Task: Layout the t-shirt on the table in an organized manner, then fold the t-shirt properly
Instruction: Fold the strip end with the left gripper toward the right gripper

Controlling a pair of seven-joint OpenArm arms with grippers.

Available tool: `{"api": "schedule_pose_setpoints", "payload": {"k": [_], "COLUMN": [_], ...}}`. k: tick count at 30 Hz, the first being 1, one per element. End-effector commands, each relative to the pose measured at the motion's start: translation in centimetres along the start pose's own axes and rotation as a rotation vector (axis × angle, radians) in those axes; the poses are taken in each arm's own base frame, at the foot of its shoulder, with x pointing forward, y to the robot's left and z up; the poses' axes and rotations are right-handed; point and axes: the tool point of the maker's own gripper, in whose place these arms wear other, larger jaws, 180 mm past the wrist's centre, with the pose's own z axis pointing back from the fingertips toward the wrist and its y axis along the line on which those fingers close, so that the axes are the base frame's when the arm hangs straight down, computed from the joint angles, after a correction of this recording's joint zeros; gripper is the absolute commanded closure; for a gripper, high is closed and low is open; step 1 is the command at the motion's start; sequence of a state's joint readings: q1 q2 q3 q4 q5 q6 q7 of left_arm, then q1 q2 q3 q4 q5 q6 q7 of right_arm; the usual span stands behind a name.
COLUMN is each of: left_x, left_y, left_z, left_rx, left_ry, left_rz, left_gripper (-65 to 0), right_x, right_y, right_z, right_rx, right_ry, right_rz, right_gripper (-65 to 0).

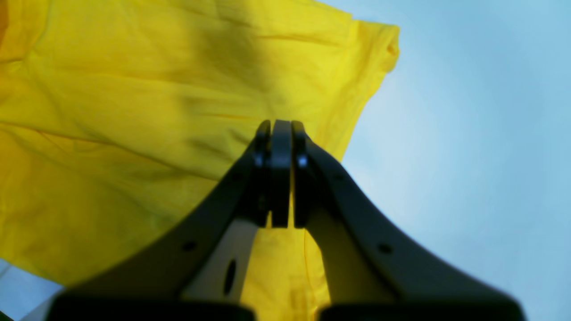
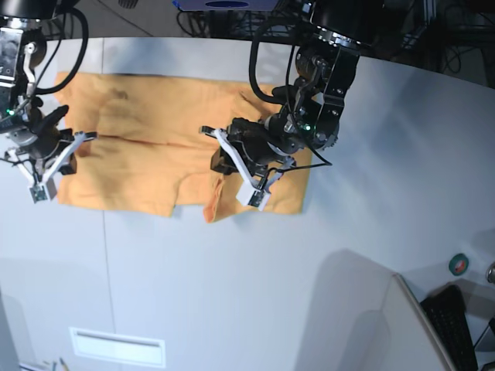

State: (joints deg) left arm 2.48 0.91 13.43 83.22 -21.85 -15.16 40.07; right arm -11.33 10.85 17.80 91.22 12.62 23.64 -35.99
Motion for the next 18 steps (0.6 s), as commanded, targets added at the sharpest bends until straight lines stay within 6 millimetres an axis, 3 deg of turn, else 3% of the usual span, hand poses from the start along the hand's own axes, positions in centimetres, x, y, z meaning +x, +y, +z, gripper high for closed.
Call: {"api": "schedule_pose_setpoints", "payload": {"k": [1, 18], "left_x": [1.7, 0.4], "left_y": [-0.7, -0.6], "left_z": [0.0, 0.2], "left_rx": [-0.021, -0.019], "left_ry": [-0.05, 0.03], "left_rz": [-0.009, -0.015], "left_gripper": [0.0, 0.0], "right_x": [1.4, 1.4], "right_y": [-0.6, -0.5], "right_z": [0.3, 0.3], "right_rx": [-0.01, -0.008], "right_ry": [-0.045, -0.044], "right_rz": [0.008, 0.01], "right_gripper": [0.0, 0.0]}}
